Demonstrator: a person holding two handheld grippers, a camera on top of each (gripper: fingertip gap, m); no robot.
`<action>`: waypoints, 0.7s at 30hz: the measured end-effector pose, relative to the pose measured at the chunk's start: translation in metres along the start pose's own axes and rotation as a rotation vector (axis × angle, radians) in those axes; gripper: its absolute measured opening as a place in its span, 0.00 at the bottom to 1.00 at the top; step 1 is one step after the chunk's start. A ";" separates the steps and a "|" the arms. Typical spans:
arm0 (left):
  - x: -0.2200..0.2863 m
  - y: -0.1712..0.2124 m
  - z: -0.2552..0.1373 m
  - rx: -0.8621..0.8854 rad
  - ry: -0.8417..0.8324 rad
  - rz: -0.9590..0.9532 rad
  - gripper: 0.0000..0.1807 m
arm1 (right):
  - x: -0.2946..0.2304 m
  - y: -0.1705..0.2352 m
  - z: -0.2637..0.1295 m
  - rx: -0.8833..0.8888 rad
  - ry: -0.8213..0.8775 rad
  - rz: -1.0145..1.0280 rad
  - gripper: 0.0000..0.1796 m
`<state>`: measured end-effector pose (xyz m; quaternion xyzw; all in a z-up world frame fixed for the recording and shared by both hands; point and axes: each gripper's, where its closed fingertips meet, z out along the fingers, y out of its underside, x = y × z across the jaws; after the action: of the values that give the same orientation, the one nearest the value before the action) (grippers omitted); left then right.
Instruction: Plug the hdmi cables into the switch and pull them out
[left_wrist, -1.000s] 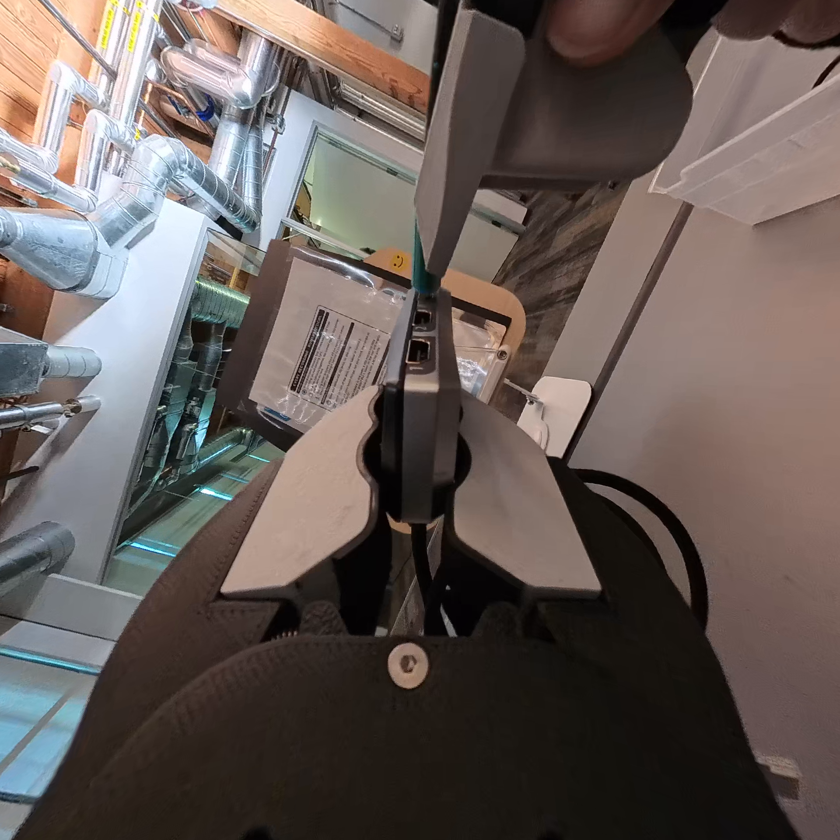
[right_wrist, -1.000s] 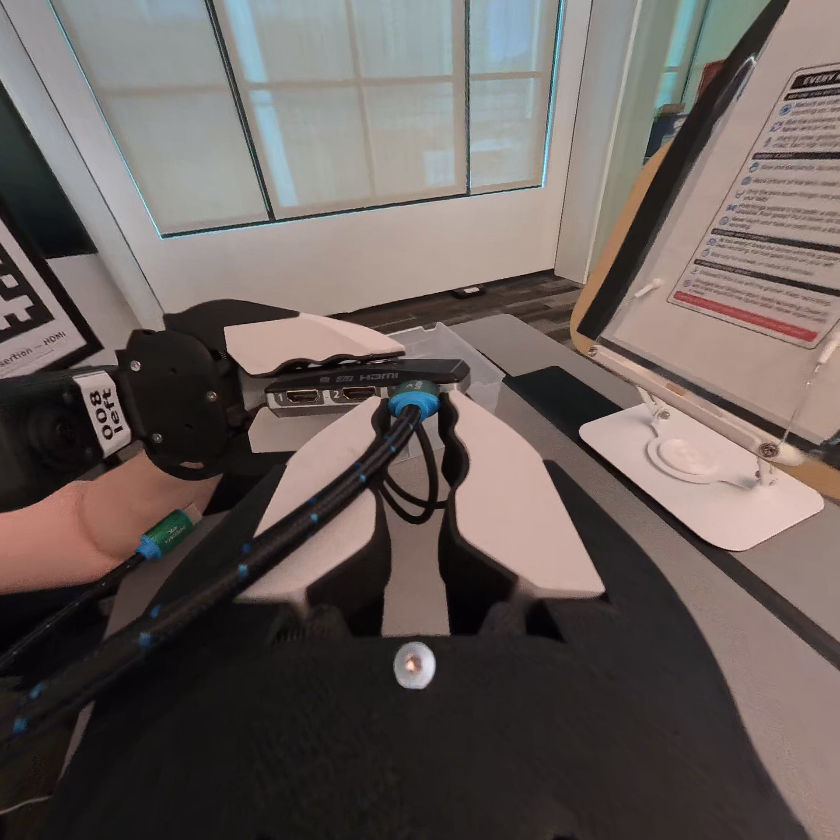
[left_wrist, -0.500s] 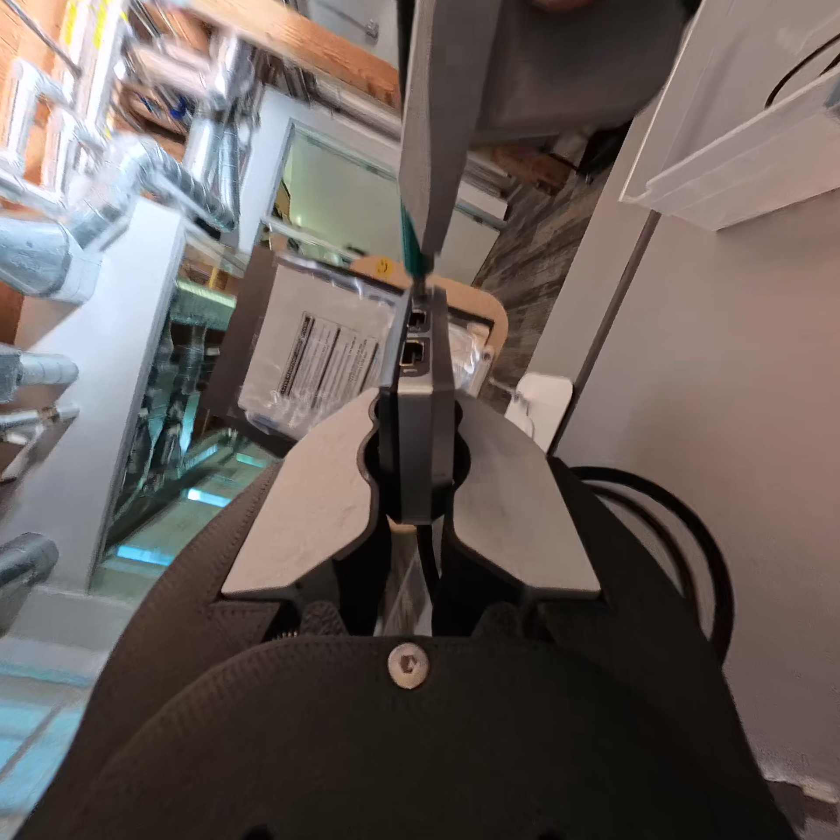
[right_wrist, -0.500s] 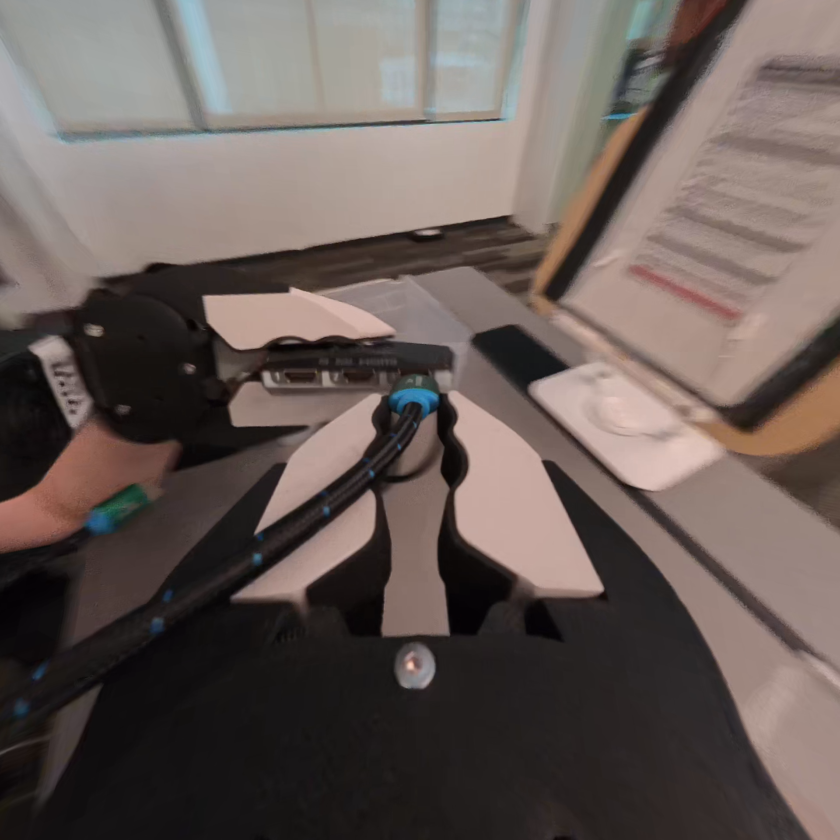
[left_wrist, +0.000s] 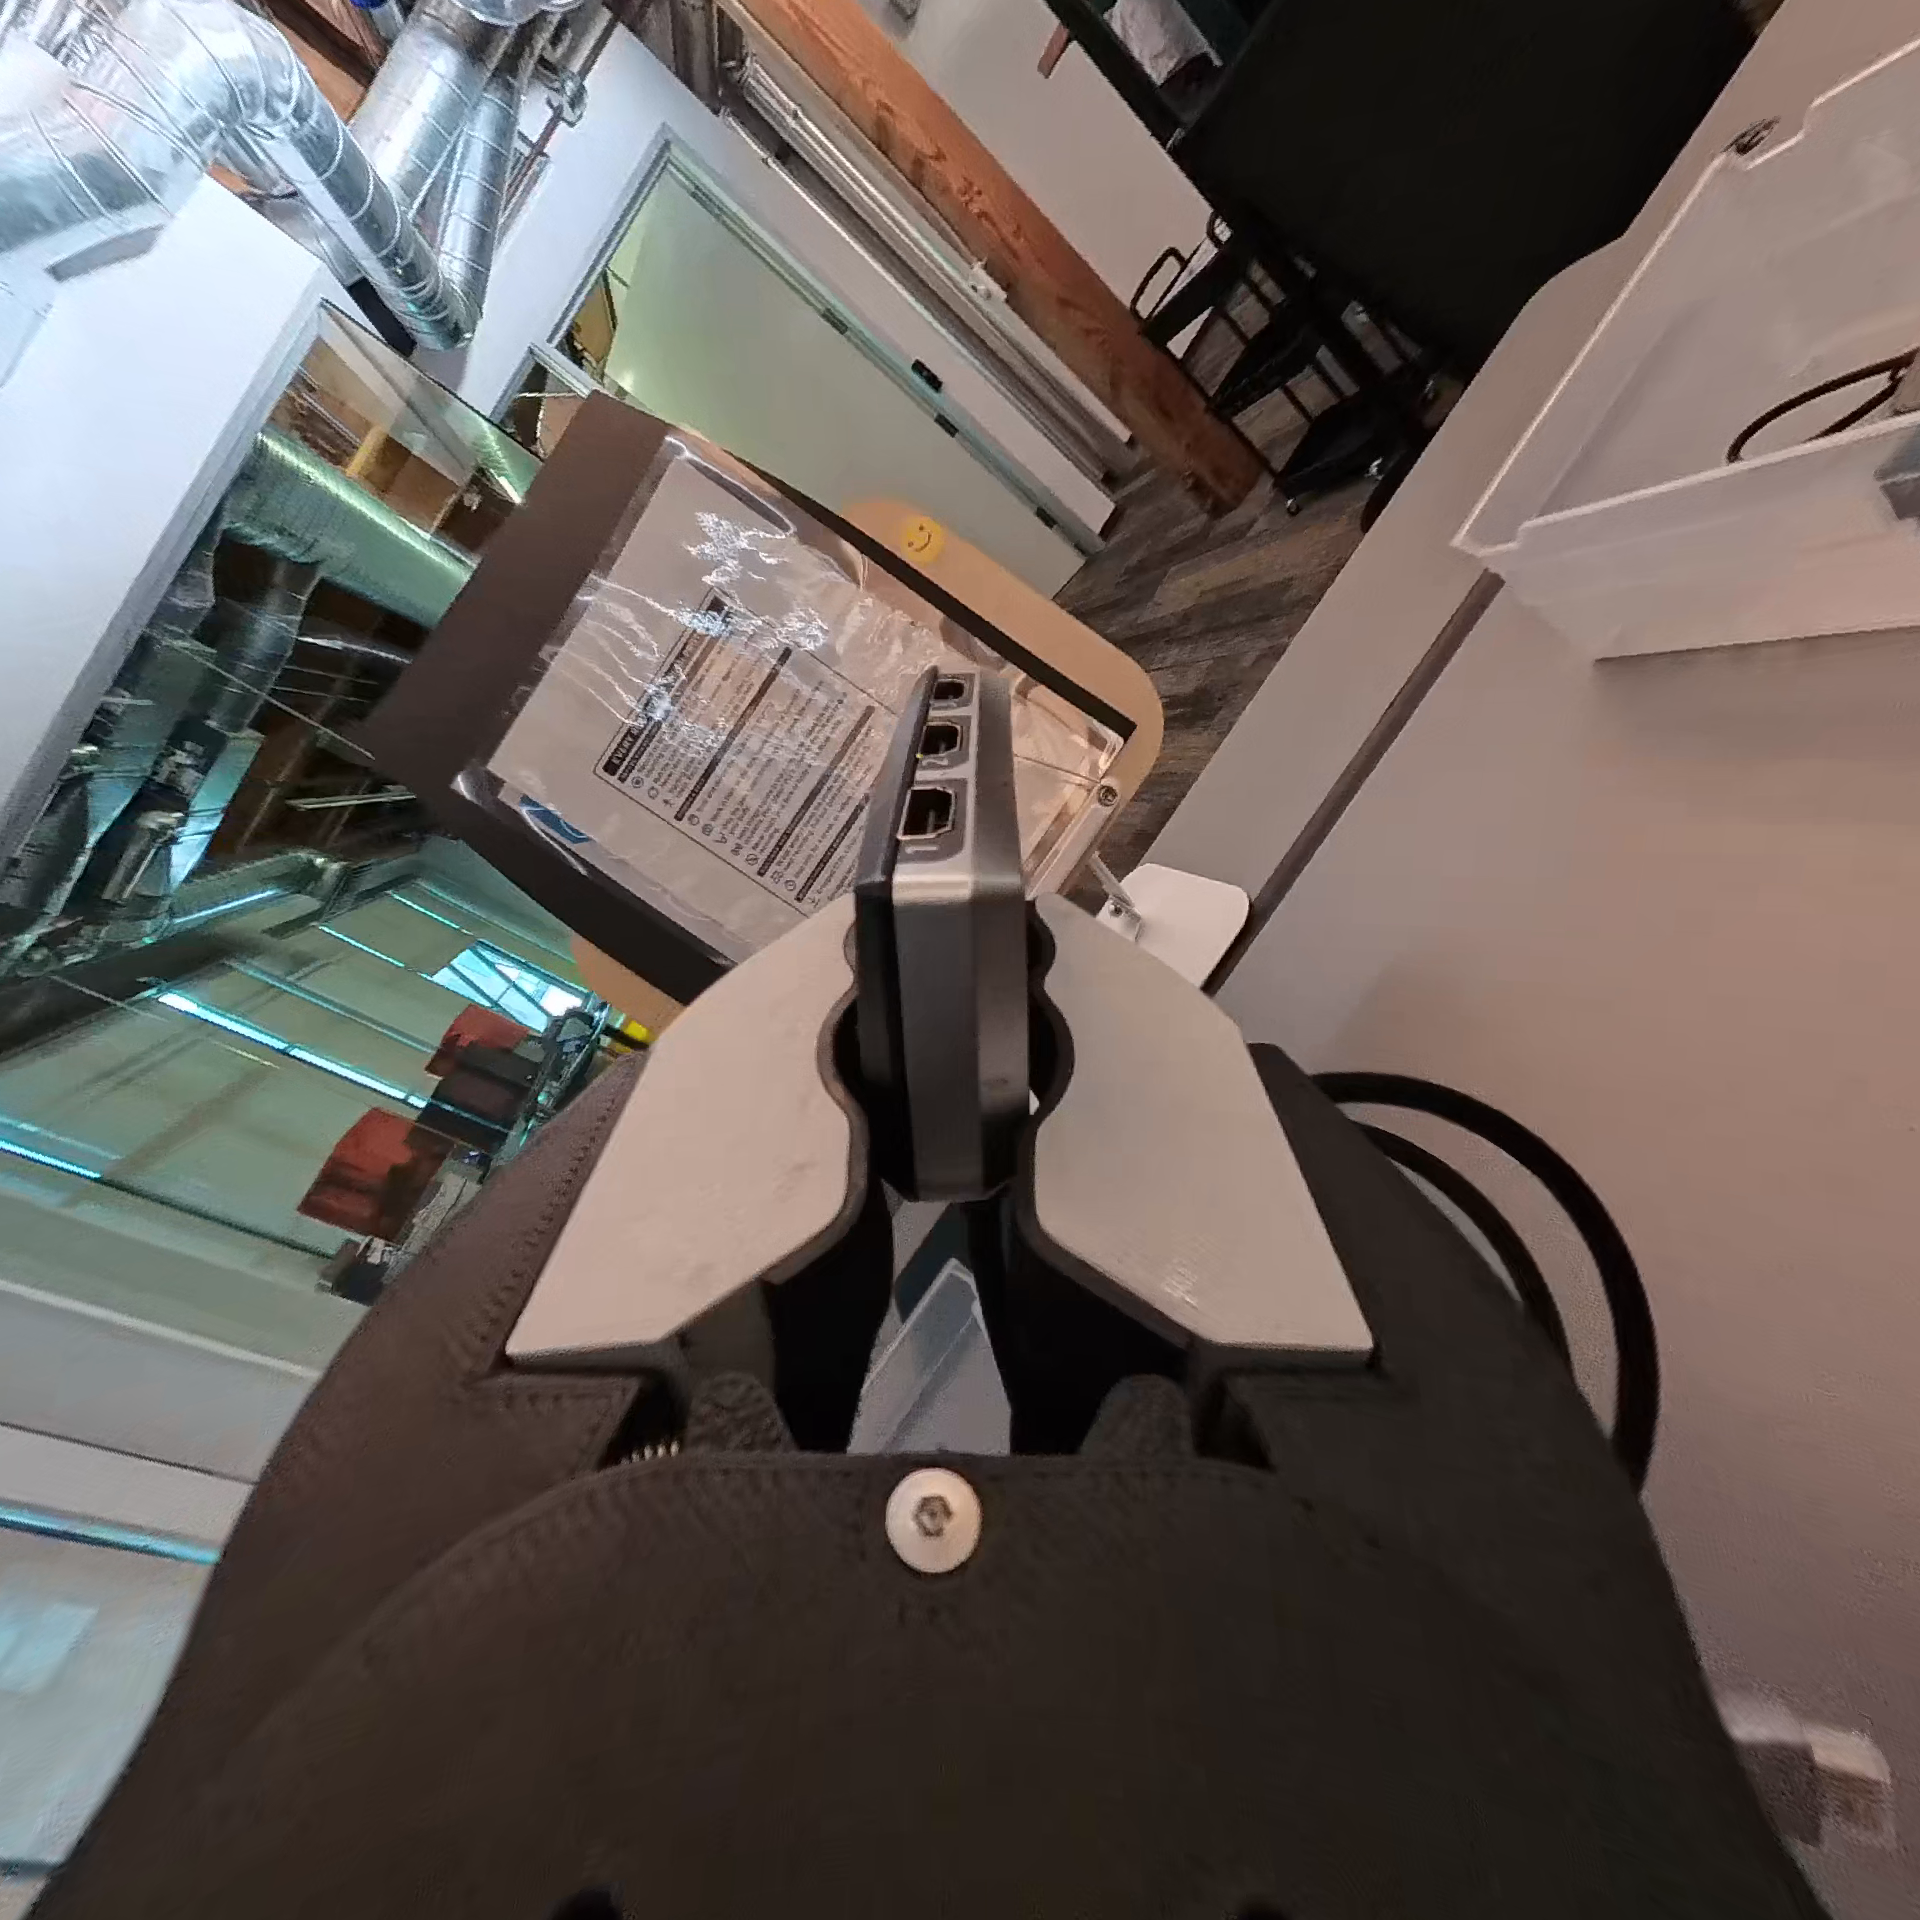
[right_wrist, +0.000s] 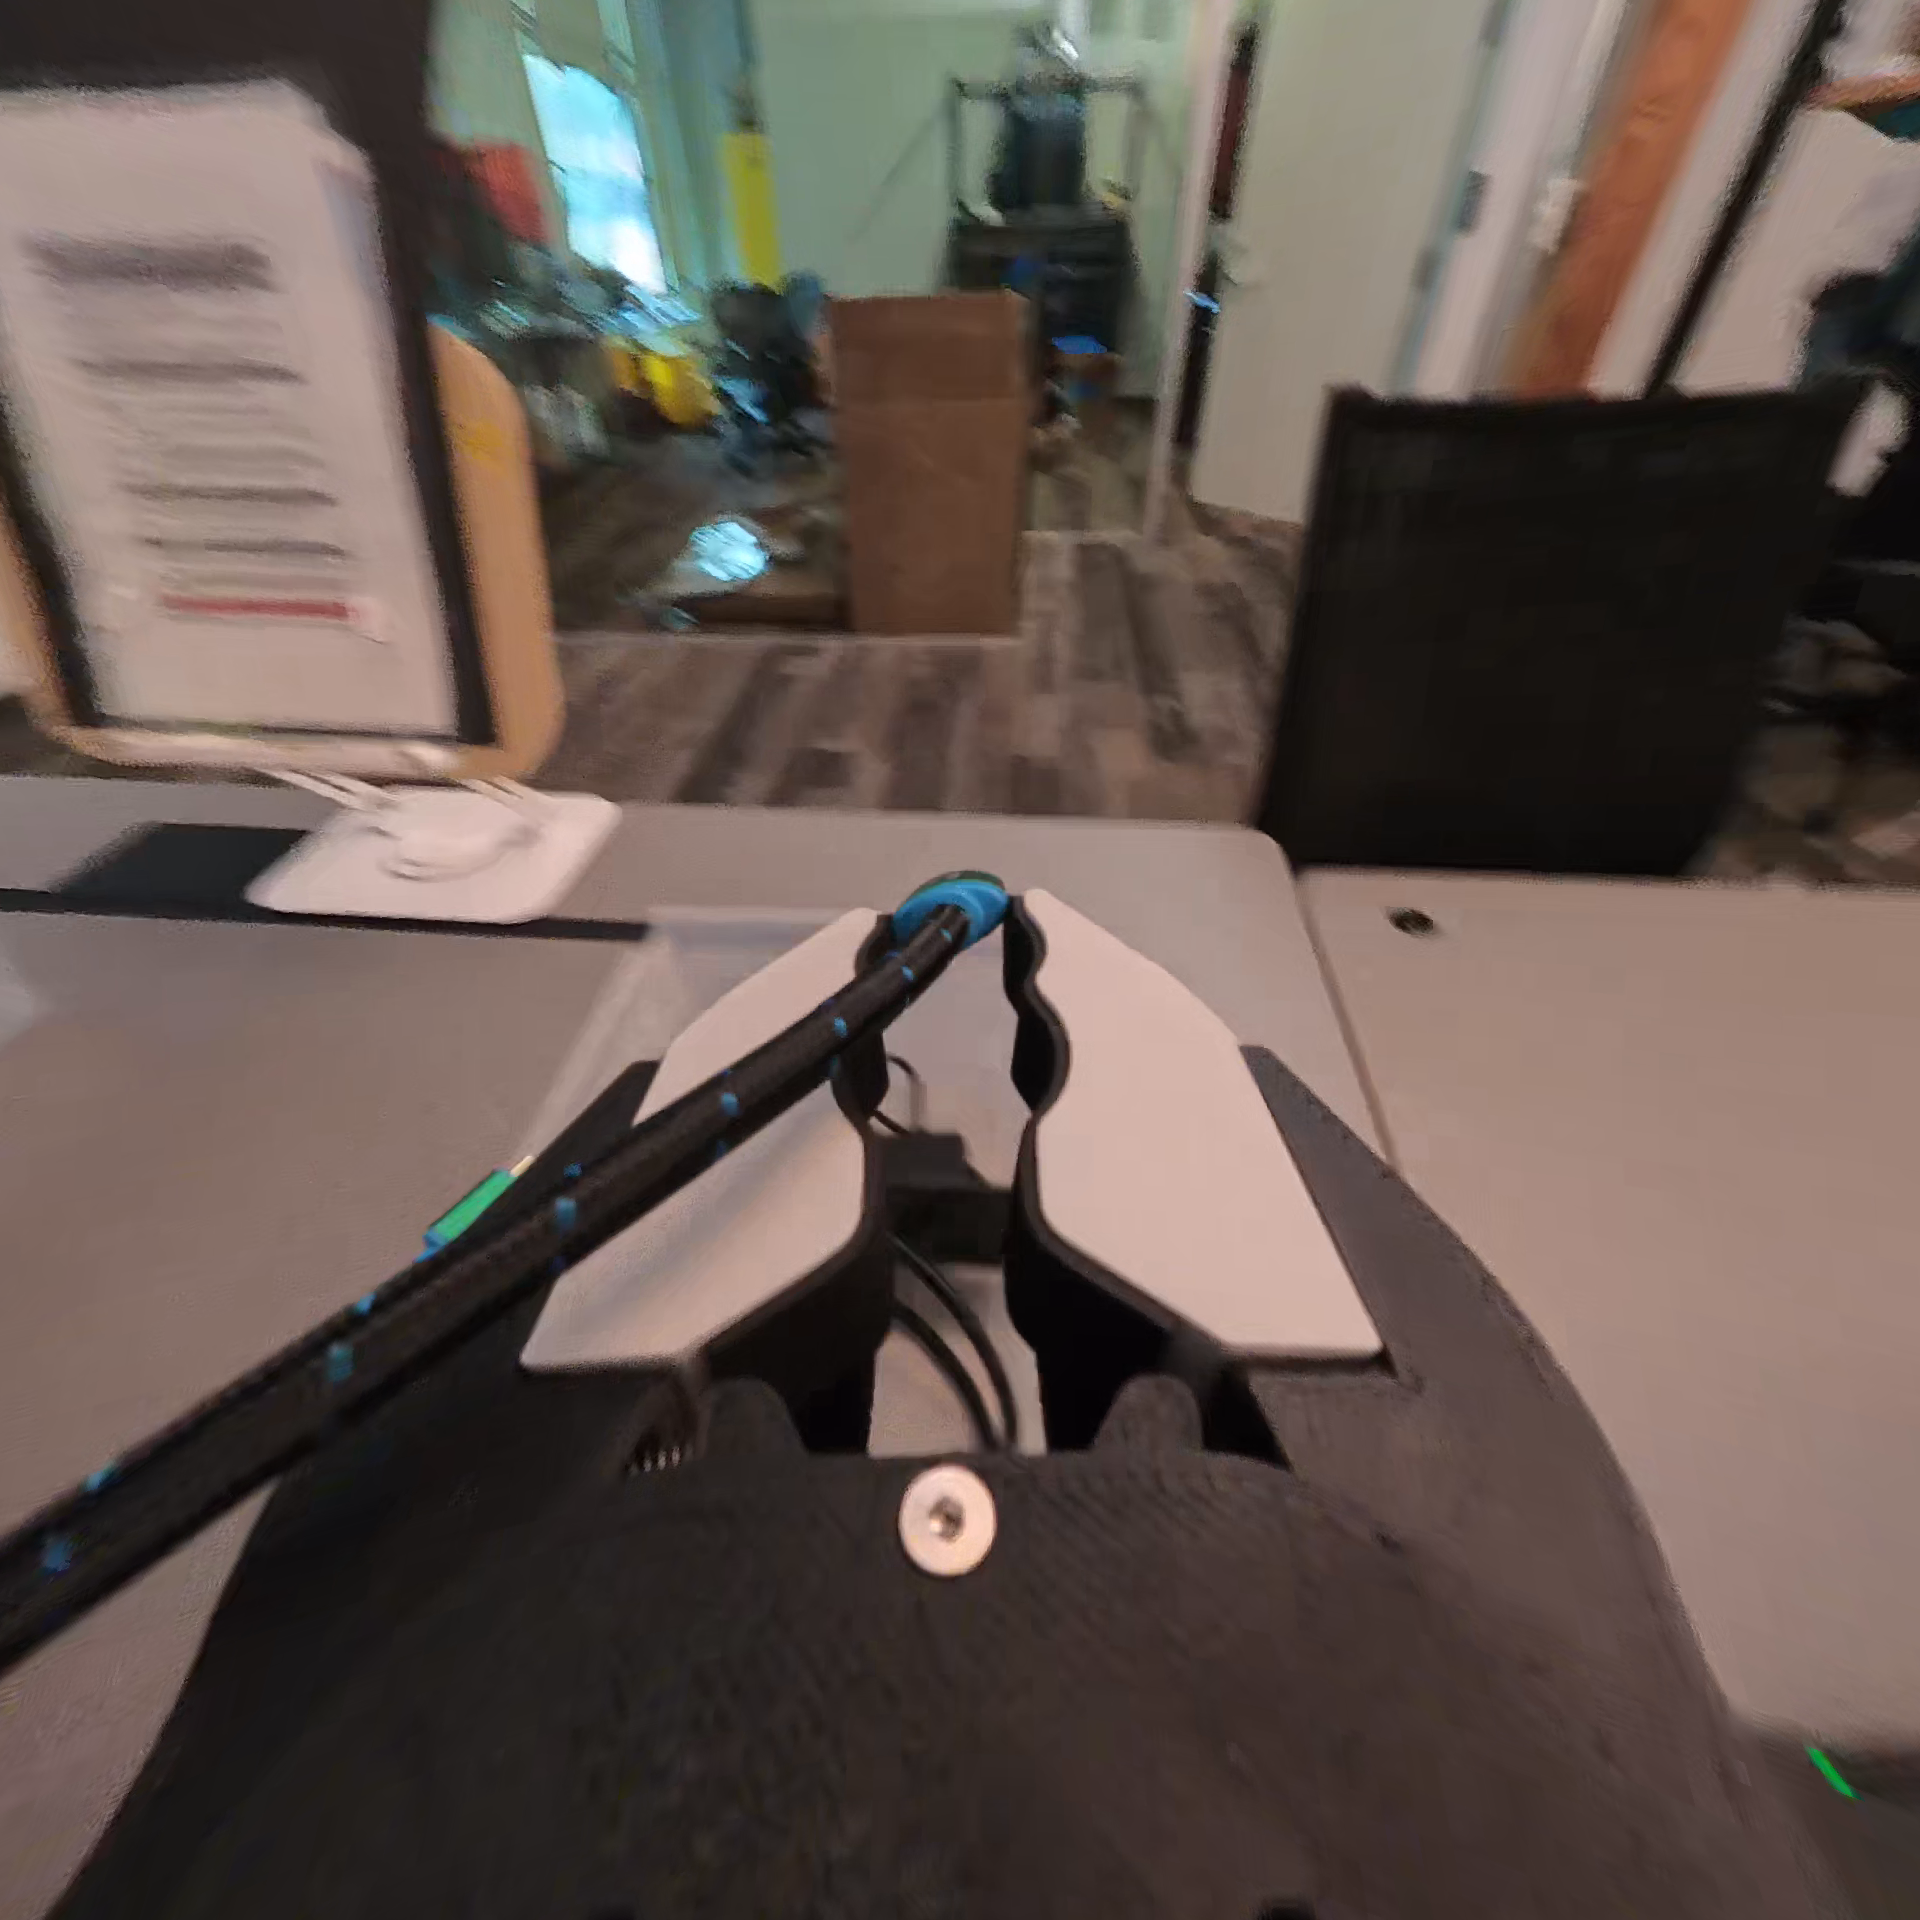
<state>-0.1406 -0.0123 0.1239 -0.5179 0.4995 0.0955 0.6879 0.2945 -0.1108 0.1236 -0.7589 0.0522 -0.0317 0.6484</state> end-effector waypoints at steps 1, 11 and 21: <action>0.001 -0.001 -0.001 0.002 0.003 0.001 0.12 | 0.014 0.014 0.001 -0.065 0.049 -0.002 0.11; 0.016 0.007 0.006 -0.060 0.051 0.055 0.12 | 0.027 0.085 0.052 -0.488 0.258 -0.349 0.09; 0.029 0.007 0.008 -0.073 0.096 0.091 0.12 | -0.038 0.243 0.051 -1.287 -0.188 -0.241 0.01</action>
<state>-0.1266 -0.0142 0.0972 -0.5233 0.5512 0.1197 0.6387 0.2534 -0.0940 -0.1235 -0.9949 -0.0815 -0.0003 0.0592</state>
